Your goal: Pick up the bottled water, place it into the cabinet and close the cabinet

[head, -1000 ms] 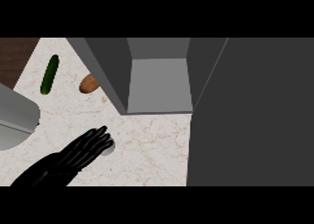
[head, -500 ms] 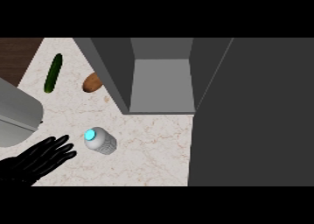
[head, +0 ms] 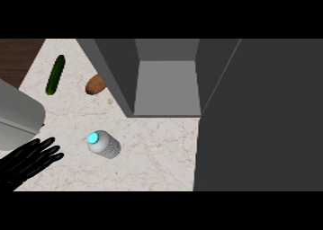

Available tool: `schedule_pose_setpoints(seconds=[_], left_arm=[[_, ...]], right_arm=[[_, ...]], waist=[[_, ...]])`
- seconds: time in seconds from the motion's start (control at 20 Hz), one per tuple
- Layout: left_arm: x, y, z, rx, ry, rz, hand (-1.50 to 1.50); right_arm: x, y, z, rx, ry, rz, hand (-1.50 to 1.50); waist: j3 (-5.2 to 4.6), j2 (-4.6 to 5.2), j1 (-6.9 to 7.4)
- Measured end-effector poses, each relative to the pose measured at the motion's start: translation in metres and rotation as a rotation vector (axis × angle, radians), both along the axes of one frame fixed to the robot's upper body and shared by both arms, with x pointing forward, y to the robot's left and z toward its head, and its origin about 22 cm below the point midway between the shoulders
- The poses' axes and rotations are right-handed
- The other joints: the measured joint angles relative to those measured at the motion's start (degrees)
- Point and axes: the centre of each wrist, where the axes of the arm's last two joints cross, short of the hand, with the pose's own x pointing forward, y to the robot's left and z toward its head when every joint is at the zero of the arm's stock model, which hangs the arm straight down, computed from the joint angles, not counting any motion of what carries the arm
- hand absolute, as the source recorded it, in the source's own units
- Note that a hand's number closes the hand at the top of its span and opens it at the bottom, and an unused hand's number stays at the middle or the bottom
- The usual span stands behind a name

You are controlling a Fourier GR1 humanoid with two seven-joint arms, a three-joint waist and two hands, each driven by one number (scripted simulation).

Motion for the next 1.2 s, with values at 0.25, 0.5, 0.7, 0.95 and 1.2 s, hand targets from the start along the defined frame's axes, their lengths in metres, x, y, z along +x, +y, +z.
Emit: schedule_pose_setpoints(seconds=[0.25,0.5,0.7,0.95,1.2], left_arm=[[0.011,0.008,-0.006,-0.014,-0.012,0.021,-1.5],[0.027,0.017,-0.018,-0.014,-0.013,0.071,-1.5],[0.038,0.018,-0.033,0.003,-0.012,0.099,-1.5],[0.058,0.015,-0.047,0.027,-0.027,0.105,-1.5],[0.075,0.012,-0.058,0.072,-0.033,0.123,-1.5]], right_arm=[[-0.004,-0.001,0.0,-0.005,-0.007,0.002,-1.5],[-0.007,-0.001,-0.012,-0.007,-0.013,0.001,-1.5],[-0.01,0.001,-0.014,-0.009,-0.016,-0.004,-1.5],[-0.014,0.002,-0.015,-0.015,-0.024,0.014,-1.5],[-0.016,0.0,-0.019,-0.021,-0.028,0.029,-1.5]], waist=[[0.0,0.01,-0.09],[-0.01,0.03,-0.23],[-0.01,0.05,-0.26],[-0.04,0.06,-0.39],[-0.04,0.1,-0.46]])
